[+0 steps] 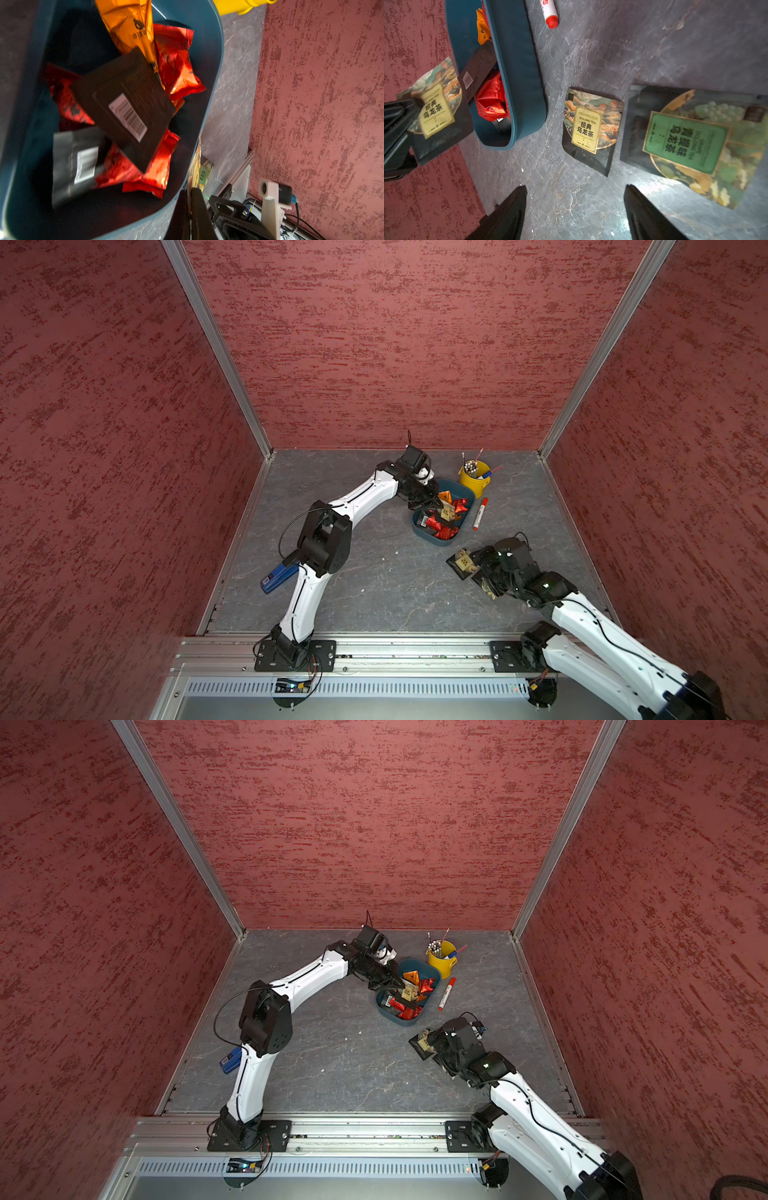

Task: Put the tea bags into the storage box
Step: Place the tea bag in the storage box.

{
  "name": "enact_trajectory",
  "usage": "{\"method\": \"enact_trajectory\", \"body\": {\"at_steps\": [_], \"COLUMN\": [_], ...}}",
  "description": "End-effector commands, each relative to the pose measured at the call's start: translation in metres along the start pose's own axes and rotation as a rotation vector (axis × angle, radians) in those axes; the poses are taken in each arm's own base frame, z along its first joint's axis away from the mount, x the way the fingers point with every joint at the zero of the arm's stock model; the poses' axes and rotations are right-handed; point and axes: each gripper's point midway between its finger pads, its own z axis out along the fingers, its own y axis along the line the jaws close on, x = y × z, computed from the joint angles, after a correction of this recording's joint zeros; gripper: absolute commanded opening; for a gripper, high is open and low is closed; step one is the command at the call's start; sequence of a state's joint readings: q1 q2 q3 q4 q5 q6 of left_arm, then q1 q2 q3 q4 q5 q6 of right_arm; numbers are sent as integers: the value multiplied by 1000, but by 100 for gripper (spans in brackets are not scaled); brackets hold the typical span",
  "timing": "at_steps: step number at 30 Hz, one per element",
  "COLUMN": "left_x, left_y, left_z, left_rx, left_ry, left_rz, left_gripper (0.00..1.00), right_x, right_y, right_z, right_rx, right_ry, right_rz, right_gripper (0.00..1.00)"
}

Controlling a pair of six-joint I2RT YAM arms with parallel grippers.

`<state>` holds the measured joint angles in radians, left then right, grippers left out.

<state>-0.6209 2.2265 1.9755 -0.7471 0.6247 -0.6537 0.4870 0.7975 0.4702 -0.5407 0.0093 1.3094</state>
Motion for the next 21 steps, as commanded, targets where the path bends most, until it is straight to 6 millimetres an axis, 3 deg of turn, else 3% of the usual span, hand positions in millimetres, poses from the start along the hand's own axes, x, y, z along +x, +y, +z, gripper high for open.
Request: {"method": "enact_trajectory", "body": {"at_steps": [1, 4, 6, 9, 12, 21], "left_x": [-18, -26, -29, -30, -29, -12], "left_y": [-18, -19, -21, -25, -30, -37], "left_z": [0, 6, 7, 3, -5, -47], "left_rx": [88, 110, 120, 125, 127, 76], "left_ry": [-35, -48, -54, -66, -81, -141], "left_rz": [9, 1, 2, 14, 34, 117], "left_gripper": [0, 12, 33, 52, 59, 61], "right_x": [-1, -3, -3, -4, -7, -13], "right_y": [2, -3, -8, -14, -16, -18], "right_z": [-3, -2, -1, -1, -2, 7], "right_rx": [7, 25, 35, 56, 71, 99], "right_ry": [26, 31, 39, 45, 43, 78], "right_rz": [-24, -11, -5, -2, -11, -28], "right_gripper": [78, 79, 78, 79, 79, 78]}}
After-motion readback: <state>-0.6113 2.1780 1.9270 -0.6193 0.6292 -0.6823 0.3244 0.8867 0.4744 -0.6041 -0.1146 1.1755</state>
